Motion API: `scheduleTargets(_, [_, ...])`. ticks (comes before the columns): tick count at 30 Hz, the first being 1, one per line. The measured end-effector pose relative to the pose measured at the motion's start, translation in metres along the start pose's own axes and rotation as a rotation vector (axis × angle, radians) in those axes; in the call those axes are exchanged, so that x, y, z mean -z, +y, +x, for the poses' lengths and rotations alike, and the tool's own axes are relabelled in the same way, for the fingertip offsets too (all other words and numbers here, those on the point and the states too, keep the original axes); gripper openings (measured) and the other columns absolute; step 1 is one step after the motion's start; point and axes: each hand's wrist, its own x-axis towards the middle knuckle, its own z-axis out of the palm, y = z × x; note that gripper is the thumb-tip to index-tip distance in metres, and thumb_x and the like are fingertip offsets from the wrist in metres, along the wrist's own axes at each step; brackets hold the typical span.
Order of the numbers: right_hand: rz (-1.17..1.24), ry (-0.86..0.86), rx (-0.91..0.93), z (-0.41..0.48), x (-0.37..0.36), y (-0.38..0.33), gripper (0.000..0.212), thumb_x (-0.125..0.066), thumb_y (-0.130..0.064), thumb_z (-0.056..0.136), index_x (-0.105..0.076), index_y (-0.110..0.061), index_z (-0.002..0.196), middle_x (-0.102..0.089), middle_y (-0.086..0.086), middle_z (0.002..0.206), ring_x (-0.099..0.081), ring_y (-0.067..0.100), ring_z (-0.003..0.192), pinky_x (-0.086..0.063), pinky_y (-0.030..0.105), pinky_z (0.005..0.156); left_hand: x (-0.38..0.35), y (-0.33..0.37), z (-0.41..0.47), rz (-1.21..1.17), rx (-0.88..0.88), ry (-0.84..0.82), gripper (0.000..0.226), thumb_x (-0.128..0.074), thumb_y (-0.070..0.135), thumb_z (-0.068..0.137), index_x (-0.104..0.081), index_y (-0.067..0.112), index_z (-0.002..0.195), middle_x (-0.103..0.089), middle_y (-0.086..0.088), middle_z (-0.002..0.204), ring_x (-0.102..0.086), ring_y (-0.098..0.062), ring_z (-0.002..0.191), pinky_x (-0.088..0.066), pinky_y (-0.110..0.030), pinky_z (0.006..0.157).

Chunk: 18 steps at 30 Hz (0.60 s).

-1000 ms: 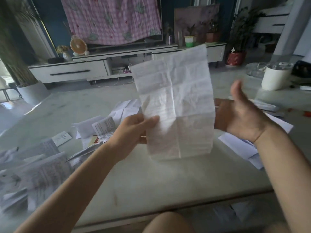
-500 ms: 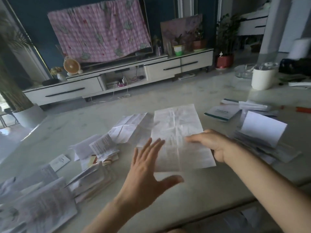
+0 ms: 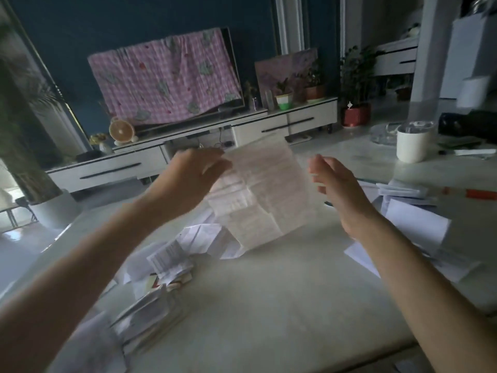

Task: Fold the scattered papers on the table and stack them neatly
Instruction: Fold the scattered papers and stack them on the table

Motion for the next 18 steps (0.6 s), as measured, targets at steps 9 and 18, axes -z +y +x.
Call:
scheduleTargets(9, [0.057, -0.444, -0.020, -0.004, -0.011, -0.017, 0.022, -0.071, -0.014, 0.078, -0.068, -0.007, 0.099, -0.072, 0.005, 0.097, -0.069, 0.015, 0.088, -0.055, 0.018, 0.073, 0.055, -0.016, 0.080, 0.112, 0.124, -0.360, 0.027, -0.054, 0.025, 0.093, -0.052, 0.016, 0.067, -0.044, 0.006, 0.061, -0.039, -0.005, 0.056, -0.028, -0.016, 0.053])
scheduleTargets(18, [0.089, -0.513, -0.133, -0.007, -0.013, -0.009, 0.031, -0.073, -0.018, 0.075, -0.068, 0.001, 0.099, -0.071, 0.011, 0.100, -0.068, 0.018, 0.095, -0.049, 0.030, 0.092, 0.062, -0.042, 0.085, 0.157, 0.304, -0.416, 0.015, -0.058, 0.036, 0.089, -0.060, 0.021, 0.085, -0.057, 0.001, 0.086, -0.050, -0.016, 0.082, -0.037, -0.030, 0.082])
